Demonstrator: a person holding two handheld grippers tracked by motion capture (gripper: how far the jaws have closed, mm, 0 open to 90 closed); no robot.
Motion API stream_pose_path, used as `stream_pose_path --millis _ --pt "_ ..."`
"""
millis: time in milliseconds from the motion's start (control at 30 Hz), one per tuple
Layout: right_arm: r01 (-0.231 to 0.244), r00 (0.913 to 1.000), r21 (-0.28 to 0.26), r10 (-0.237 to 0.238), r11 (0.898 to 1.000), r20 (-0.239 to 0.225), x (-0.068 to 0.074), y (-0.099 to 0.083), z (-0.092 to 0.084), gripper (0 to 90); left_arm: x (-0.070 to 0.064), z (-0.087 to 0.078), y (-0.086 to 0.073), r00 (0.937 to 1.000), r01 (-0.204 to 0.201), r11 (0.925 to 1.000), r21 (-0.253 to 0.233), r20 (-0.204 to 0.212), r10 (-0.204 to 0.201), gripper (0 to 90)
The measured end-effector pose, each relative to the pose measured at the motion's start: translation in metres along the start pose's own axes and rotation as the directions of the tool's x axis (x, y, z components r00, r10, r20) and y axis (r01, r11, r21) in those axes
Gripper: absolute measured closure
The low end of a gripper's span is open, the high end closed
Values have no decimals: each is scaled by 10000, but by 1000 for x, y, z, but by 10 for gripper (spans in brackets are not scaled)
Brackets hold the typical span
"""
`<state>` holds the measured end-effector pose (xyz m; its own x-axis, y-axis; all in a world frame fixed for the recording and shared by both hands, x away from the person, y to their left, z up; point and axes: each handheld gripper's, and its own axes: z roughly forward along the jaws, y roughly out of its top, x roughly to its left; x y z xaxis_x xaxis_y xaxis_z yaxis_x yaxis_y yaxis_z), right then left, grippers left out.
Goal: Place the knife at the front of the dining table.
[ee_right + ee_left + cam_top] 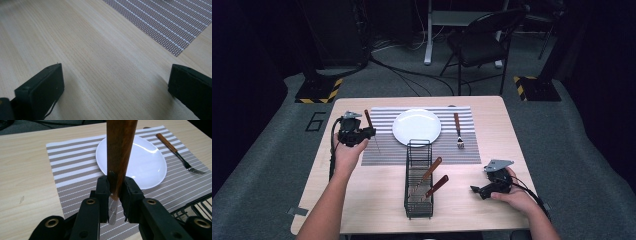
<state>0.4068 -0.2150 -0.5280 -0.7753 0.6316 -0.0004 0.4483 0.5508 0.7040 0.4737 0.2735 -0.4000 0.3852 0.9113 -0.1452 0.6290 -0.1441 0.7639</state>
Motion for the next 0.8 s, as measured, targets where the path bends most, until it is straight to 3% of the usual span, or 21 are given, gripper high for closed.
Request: stream_pose_path --millis 433,533,800 --pt "-2 10000 0 2 10000 -1 0 0 0 0 8 13 -7 9996 83 9995 314 -274 -74 766" --pt "-4 10000 2 4 10000 0 0 0 0 0 9 15 -7 9992 290 9995 146 -282 -286 766" --pt "-6 10000 5 6 10000 -4 0 0 0 0 12 22 -1 9996 228 9991 357 -156 -222 766"
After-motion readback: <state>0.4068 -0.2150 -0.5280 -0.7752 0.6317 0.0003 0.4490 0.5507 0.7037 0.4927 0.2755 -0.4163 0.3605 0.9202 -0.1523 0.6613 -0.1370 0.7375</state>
